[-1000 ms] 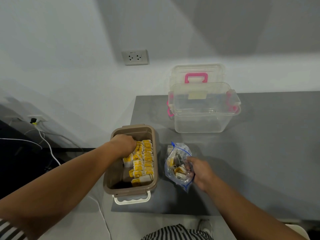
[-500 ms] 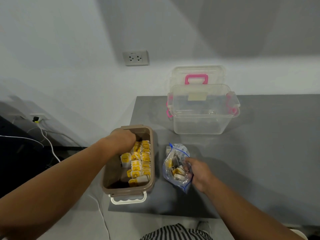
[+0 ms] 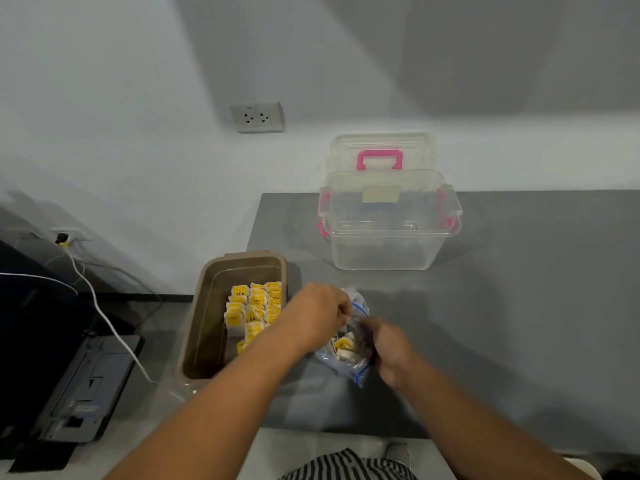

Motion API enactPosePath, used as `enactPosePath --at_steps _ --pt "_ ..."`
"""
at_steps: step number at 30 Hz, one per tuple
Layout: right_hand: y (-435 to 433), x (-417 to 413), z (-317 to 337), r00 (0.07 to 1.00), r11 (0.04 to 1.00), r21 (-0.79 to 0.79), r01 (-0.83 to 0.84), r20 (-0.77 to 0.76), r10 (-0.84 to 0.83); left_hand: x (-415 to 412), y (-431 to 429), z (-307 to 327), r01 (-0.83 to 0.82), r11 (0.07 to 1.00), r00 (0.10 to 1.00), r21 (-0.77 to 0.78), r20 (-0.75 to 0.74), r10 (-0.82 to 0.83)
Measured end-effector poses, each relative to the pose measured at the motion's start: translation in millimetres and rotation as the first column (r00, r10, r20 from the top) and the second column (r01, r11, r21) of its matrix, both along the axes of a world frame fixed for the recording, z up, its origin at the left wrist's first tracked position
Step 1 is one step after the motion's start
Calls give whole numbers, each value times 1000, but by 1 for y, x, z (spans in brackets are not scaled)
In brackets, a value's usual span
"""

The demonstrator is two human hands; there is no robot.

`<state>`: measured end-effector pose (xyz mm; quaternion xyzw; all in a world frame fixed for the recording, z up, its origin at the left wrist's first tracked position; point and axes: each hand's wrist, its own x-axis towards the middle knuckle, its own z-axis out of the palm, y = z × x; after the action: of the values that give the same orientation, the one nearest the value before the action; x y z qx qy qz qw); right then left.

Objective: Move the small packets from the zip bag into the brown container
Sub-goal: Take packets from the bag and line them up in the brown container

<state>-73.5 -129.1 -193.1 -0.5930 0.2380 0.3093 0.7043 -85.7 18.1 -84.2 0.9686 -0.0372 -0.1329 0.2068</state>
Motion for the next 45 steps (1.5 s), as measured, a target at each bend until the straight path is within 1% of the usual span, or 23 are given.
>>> enactPosePath --at_steps 5,7,9,11,14,17,21,26,29,35,37,40,42,45 --pt "-5 2 0 1000 999 -34 -6 27 7 6 -11 -52 -36 983 993 178 -108 56" --pt "-6 4 0 998 998 -55 -20 54 23 6 -11 -63 -27 959 993 282 -105 59" --pt "-8 5 0 996 997 -68 -37 73 42 6 -12 -72 -26 921 996 389 -72 59" --pt "-9 6 2 995 996 -74 -57 77 62 6 -14 -79 -48 891 995 452 -58 83" --pt "-11 7 3 993 992 -89 -88 72 94 7 -20 -85 -95 889 992 449 -34 123" --pt "-12 10 6 992 990 -99 -96 73 104 10 -28 -86 -105 889 992 446 -10 123" --pt "-15 13 11 988 980 -158 -122 73 135 12 -33 -89 -126 899 989 419 -14 145" --pt "-18 14 11 984 972 -179 -154 61 168 12 -30 -95 -170 906 978 388 -49 204" --pt "-18 15 10 984 974 -151 -166 45 175 11 -30 -98 -203 915 969 348 -60 238" --pt "-18 15 10 979 972 -145 -186 54 196 3 -32 -102 -307 920 948 243 -5 318" --pt "-18 16 9 979 973 -126 -193 45 200 2 -32 -102 -352 925 935 141 4 355" --pt "-19 19 7 980 978 -84 -193 32 196 0 -32 -99 -440 893 896 -97 24 444" --pt "-20 21 7 980 979 -62 -194 26 195 -1 -34 -94 -486 832 863 -268 6 506" --pt "-21 24 8 981 981 -15 -194 6 194 0 -34 -85 -565 708 807 -422 -104 582"
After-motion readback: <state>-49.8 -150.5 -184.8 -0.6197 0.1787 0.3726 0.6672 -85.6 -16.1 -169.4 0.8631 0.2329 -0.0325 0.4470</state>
